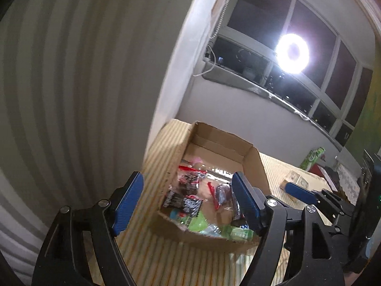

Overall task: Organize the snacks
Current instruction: 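Move both grippers back toward the bread loaf on the table, then grasp the wrapped bread loaf with the right gripper while the left gripper pinches its other end, then lift the bread loaf and carry it over the cardboard box with the right gripper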

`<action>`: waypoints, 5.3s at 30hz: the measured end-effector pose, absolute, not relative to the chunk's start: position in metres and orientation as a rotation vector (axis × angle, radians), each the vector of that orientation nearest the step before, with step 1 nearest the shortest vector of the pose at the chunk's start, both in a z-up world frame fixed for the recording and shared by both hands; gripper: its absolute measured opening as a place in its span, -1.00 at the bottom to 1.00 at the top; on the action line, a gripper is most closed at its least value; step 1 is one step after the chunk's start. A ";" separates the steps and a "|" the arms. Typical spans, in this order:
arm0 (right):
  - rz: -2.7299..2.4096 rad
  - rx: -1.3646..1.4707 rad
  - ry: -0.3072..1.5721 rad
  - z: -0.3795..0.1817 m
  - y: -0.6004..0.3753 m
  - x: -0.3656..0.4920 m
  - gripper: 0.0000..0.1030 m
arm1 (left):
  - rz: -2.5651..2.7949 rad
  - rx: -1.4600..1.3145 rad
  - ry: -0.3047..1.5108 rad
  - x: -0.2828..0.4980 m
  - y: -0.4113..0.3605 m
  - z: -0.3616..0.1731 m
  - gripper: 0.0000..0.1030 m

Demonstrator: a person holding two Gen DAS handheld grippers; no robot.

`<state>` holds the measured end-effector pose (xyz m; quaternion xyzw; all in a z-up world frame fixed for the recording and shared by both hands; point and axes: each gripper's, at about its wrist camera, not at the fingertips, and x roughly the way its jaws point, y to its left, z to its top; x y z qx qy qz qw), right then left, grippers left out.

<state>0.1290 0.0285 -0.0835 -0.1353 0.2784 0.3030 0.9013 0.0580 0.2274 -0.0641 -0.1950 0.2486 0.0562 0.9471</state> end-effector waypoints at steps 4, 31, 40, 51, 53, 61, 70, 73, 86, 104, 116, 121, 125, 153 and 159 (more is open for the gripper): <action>0.640 -0.285 0.560 -0.075 0.029 0.110 0.09 | 0.128 -0.392 0.493 0.041 0.229 -0.057 0.49; 0.382 0.020 0.568 -0.090 -0.198 0.126 0.09 | -0.046 -0.114 0.553 0.091 0.050 -0.044 0.52; 0.145 0.135 0.570 -0.094 -0.320 0.087 0.10 | -0.278 0.007 0.570 0.090 -0.067 -0.051 0.52; 0.167 0.120 0.553 -0.089 -0.318 0.088 0.33 | -0.271 0.003 0.587 0.085 -0.075 -0.045 0.52; 0.168 0.112 0.566 -0.093 -0.315 0.095 0.33 | -0.267 -0.005 0.596 0.091 -0.073 -0.047 0.52; 0.192 0.032 0.649 -0.115 -0.292 0.161 0.33 | -0.265 -0.084 0.670 0.139 -0.067 -0.071 0.52; 0.330 -0.034 0.783 -0.128 -0.253 0.292 0.33 | -0.192 -0.326 0.847 0.235 -0.037 -0.124 0.52; 0.412 -0.045 0.837 -0.130 -0.244 0.325 0.33 | -0.178 -0.422 0.901 0.257 -0.024 -0.135 0.52; 0.626 -0.032 0.951 -0.153 -0.220 0.373 0.33 | -0.212 -0.494 0.923 0.271 -0.023 -0.138 0.52; 0.756 0.164 0.939 -0.166 -0.237 0.365 0.12 | -0.264 -0.440 0.839 0.273 -0.032 -0.148 0.29; 0.619 0.230 0.890 -0.143 -0.246 0.297 0.12 | -0.307 -0.363 0.769 0.230 -0.038 -0.128 0.29; 0.544 0.272 0.869 -0.135 -0.248 0.253 0.12 | -0.370 -0.342 0.771 0.202 -0.043 -0.123 0.29; 0.500 0.306 0.815 -0.109 -0.251 0.218 0.12 | -0.429 -0.319 0.740 0.175 -0.041 -0.108 0.29; 0.679 0.166 0.620 0.010 -0.091 0.213 0.12 | -0.379 -0.348 0.469 0.137 0.089 -0.001 0.29; 0.795 0.160 0.665 -0.012 -0.043 0.226 0.12 | -0.267 -0.361 0.475 0.129 0.126 -0.014 0.29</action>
